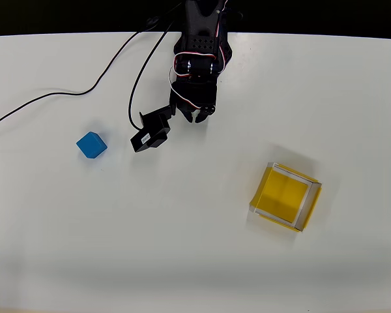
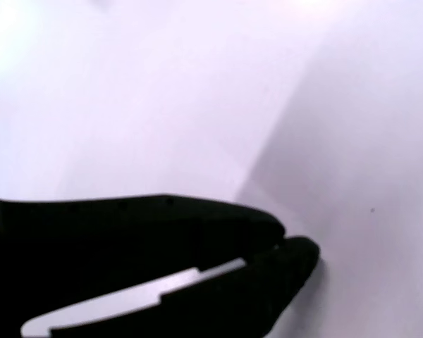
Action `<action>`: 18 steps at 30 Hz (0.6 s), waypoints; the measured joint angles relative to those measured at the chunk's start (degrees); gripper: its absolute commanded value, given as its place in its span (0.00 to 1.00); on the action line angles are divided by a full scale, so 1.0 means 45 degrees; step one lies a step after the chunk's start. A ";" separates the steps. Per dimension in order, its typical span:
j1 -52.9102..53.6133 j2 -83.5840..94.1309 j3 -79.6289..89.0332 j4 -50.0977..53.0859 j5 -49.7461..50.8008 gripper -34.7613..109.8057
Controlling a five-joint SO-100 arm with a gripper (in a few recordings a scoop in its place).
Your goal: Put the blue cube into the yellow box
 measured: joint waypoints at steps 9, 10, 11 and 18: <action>-0.0332 0.0000 0.0000 0.0000 0.0000 0.24; -0.0332 0.0000 0.0000 0.0000 0.0000 0.24; -0.0332 0.0000 0.0000 0.0000 0.0000 0.24; -0.0332 -0.0059 0.0000 -0.0293 -0.0195 0.33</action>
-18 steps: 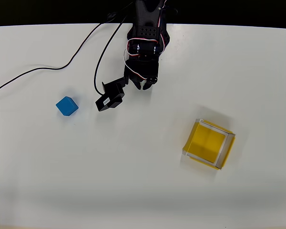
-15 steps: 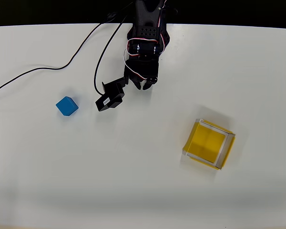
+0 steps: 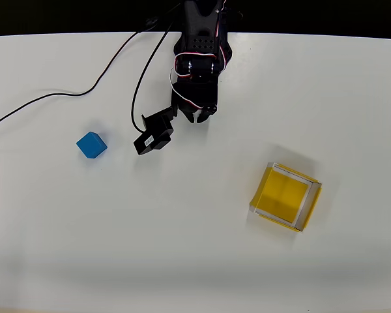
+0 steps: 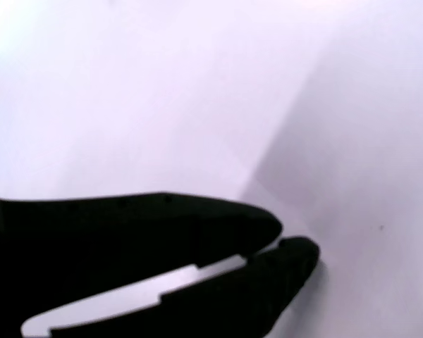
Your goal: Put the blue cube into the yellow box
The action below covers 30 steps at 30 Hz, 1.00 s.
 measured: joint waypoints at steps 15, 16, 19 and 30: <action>0.4590 -0.8281 -0.4434 -0.6602 0.0117 0.60; 0.5020 -0.8789 -0.5000 -0.6660 0.0117 0.61; 0.6172 -1.0117 -0.6484 -0.6953 -0.0020 0.61; 1.0879 -1.3320 -0.8379 -1.0293 -0.0996 0.61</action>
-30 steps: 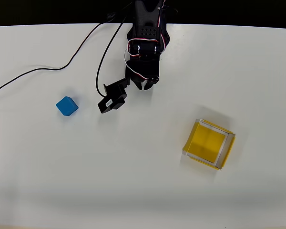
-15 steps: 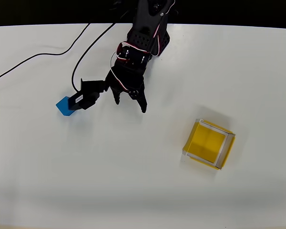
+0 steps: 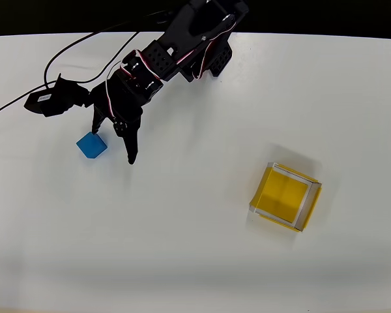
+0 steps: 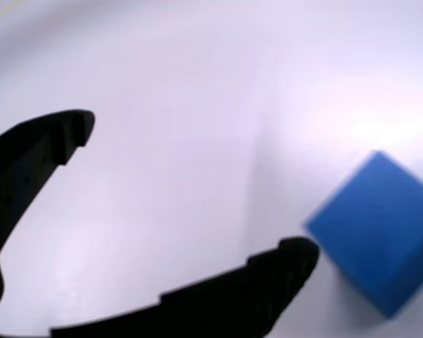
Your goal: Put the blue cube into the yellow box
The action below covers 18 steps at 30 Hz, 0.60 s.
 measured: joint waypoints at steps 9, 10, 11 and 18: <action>0.2148 -0.2578 -0.0977 -0.1680 0.0332 0.63; 0.2266 -0.2871 -0.1035 -0.1875 0.0332 0.63; 0.2344 -0.3203 -0.1113 -0.2148 0.0332 0.63; 0.2441 -0.4785 -0.1133 -0.4082 0.0527 0.65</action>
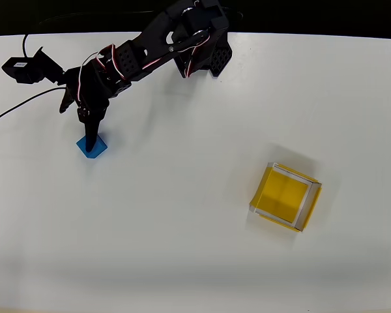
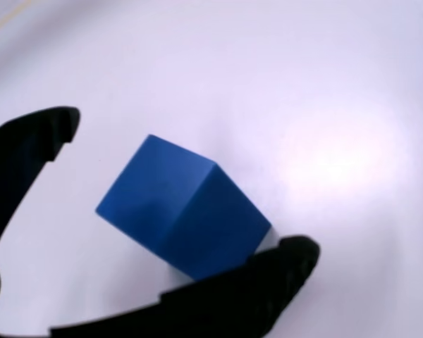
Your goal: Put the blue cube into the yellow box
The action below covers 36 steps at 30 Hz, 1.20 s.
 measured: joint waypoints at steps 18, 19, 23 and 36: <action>-0.1719 -0.2656 -0.0059 -0.2227 0.1094 0.66; -0.1777 -0.2656 -0.0059 -0.2246 0.1094 0.66; -0.2070 -0.2910 -0.0059 -0.2246 0.1328 0.65; -0.2324 -0.3262 0.0117 -0.2246 0.1094 0.60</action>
